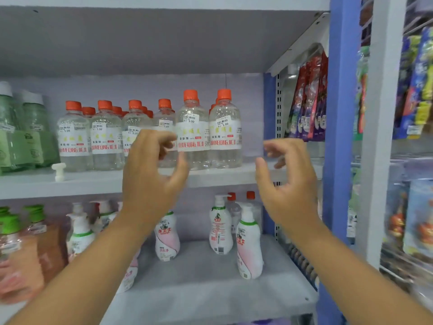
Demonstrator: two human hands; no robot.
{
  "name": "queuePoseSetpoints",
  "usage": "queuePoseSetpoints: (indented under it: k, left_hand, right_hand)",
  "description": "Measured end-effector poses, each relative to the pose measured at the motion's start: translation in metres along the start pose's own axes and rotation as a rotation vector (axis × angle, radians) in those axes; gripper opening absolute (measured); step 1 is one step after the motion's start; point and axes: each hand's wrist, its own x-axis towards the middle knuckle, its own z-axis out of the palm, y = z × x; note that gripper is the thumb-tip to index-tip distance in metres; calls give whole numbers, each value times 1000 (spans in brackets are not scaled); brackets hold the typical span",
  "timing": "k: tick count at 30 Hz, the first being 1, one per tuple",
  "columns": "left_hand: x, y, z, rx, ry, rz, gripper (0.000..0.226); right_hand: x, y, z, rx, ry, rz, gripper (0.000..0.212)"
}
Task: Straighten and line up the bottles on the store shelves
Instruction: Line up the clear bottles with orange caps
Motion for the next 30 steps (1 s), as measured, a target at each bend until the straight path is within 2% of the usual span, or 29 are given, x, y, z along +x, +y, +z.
queuePoseSetpoints:
  k: [1,3,6,8,10,12,17,20,22,23,25,27,29,30]
  left_hand:
    - [-27,10,-1,-65,35,26,15]
    - [-83,21,10,-185,-80,-94,9]
    - [-163,12,48,-314,-315,-505,18]
    - [-201,1,67,-346,-404,-734,29]
    - [-221,-12,77,-348,-458,-869,26]
    - [-221,-21,82,-334,-462,-929,21]
    - [-194,-50,97,-340,-560,-904,54]
    - [-191,-73,100,-324,-514,-917,57]
    - [-191,-95,98,-290,-468,-910,53]
    - [-189,-107,98,-281,-438,-916,54]
    - [-185,-131,95,-263,-409,-967,53]
    - [-184,-148,92,-195,-390,-1013,53]
    - [-189,-160,89,-61,-363,-1009,73]
    - [-194,-164,89,-19,-362,-995,84]
  right_hand:
    - [-26,0,-9,23,16,33,16]
    - [-76,9,-14,76,-36,232,15]
    - [-134,47,7,44,-269,709,39]
    - [-161,72,26,-14,-479,897,57]
    - [-179,90,42,-50,-543,927,61]
    - [-184,97,51,-56,-537,942,53]
    - [-182,73,88,82,-634,956,30]
    - [-179,56,109,252,-808,943,36]
    - [-175,59,115,216,-968,904,40]
    - [-172,64,118,170,-985,894,38]
    - [-162,83,125,70,-820,961,28]
    - [-148,107,132,-59,-648,994,34]
    - [-140,125,139,-123,-631,1018,57]
    - [-141,132,144,-111,-646,1017,55]
